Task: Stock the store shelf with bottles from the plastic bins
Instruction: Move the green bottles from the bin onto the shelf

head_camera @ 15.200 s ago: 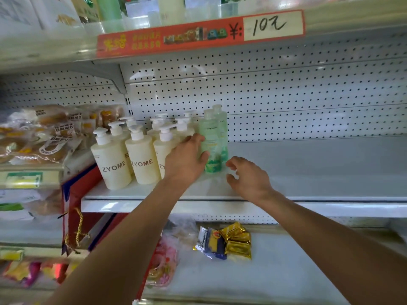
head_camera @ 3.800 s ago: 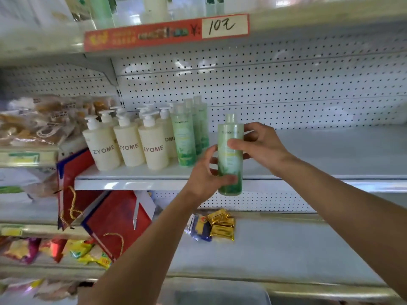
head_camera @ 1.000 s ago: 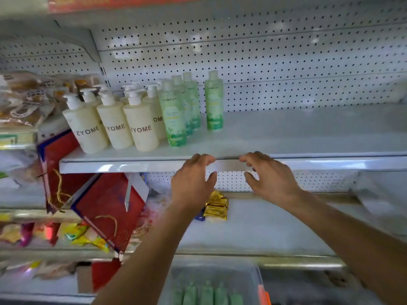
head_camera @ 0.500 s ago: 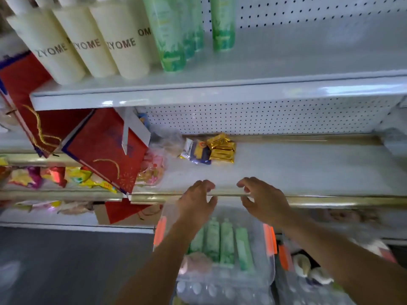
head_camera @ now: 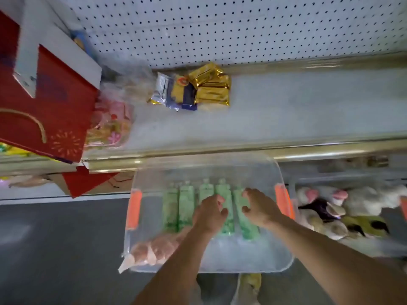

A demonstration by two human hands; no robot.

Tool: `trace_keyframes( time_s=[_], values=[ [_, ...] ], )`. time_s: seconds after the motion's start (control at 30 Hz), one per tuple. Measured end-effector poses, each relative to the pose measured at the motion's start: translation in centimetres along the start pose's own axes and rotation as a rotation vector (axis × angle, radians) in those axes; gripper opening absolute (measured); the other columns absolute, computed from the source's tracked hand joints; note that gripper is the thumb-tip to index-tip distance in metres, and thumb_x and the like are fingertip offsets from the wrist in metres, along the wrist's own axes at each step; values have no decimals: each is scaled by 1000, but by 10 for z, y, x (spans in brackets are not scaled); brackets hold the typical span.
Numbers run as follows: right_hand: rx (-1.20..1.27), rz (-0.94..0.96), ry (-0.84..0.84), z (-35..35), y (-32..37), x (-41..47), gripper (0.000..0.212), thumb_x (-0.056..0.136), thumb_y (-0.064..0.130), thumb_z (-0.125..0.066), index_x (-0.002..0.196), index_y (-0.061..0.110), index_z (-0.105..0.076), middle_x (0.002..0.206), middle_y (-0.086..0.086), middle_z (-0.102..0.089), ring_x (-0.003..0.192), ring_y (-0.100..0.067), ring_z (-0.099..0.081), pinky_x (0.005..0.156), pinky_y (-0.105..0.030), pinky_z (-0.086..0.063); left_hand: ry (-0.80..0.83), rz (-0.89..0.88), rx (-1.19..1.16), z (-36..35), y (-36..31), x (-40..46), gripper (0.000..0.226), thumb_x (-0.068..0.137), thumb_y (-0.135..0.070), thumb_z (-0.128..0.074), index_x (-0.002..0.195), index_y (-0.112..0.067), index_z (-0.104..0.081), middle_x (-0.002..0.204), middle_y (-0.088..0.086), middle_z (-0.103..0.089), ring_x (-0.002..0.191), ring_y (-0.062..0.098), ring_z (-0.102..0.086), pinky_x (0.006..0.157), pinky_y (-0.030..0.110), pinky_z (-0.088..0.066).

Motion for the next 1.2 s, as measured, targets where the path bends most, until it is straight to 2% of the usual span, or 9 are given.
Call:
trace_keyframes(
  time_s=[0.3, 0.43, 0.6, 0.73, 0.87, 0.93, 1.0, 1.1, 1.2],
  values=[
    [-15, -115, -25, -29, -10, 62, 42, 90, 16, -54, 126, 2, -36, 122, -20, -50, 112, -39, -56, 88, -41, -47, 258, 68, 99, -95, -1, 28, 45, 96, -31, -51, 131, -3, -49, 134, 13, -55, 124, 28, -51, 102, 34, -40],
    [64, -215, 24, -49, -17, 78, 61, 91, 30, -59, 133, 0, -28, 126, -23, -50, 118, -39, -53, 91, -40, -44, 311, 102, 108, -115, -14, 42, 50, 95, -34, -52, 131, 0, -48, 133, 15, -55, 123, 29, -53, 99, 35, -43],
    [98, -246, 34, -56, -21, 87, 73, 84, 34, -65, 136, 1, -24, 126, -22, -50, 118, -38, -52, 85, -37, -43, 327, 156, 48, -126, -19, 48, 68, 97, -35, -50, 147, 4, -24, 149, 19, -37, 132, 31, -45, 105, 36, -39],
    [96, -243, 43, -47, -18, 85, 71, 86, 32, -64, 136, 1, -24, 126, -20, -51, 117, -36, -54, 82, -36, -44, 311, 277, -204, -117, -13, 45, 69, 89, -32, -65, 143, -2, -33, 143, 12, -47, 128, 27, -50, 102, 33, -43],
    [161, -212, 36, -30, -15, 72, 65, 89, 34, -62, 131, 0, -27, 125, -19, -55, 113, -34, -58, 82, -36, -46, 381, 378, -523, -99, -8, 38, 60, 79, -30, -78, 128, -16, -48, 115, 4, -64, 101, 22, -63, 74, 26, -48],
    [262, -209, 21, -19, -12, 63, 71, 88, 35, -65, 134, -2, -25, 125, -17, -57, 112, -32, -59, 84, -37, -49, 404, 405, -638, -87, -7, 31, 59, 77, -28, -81, 123, -17, -47, 109, 0, -64, 95, 19, -63, 79, 30, -53],
    [423, -262, -2, -7, -7, 53, 79, 81, 33, -72, 136, -3, -28, 124, -16, -57, 111, -31, -59, 84, -37, -51, 395, 422, -732, -74, -4, 23, 64, 74, -20, -83, 124, -18, -44, 117, 2, -62, 103, 20, -61, 87, 36, -53],
    [759, -282, -11, 9, -1, 36, 56, 71, 23, -79, 117, 0, -56, 105, -16, -68, 95, -30, -67, 81, -43, -58, 366, 379, -786, -47, -3, 7, 68, 70, -13, -85, 122, -17, -42, 118, 4, -62, 104, 21, -61, 84, 35, -50],
    [936, -235, 9, 30, 8, 16, 32, 72, 16, -79, 99, 9, -65, 92, -11, -73, 85, -26, -71, 81, -44, -59, 409, 323, -851, -14, -4, -10, 63, 70, -9, -83, 120, -18, -47, 112, 2, -67, 101, 20, -66, 87, 39, -53]
  ],
)
Point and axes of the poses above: each hand's wrist, its own x-axis towards the middle knuckle, its own z-axis out of the back of the hand, y = z × x, the point moved 1 cm from there along x, towards the middle knuckle
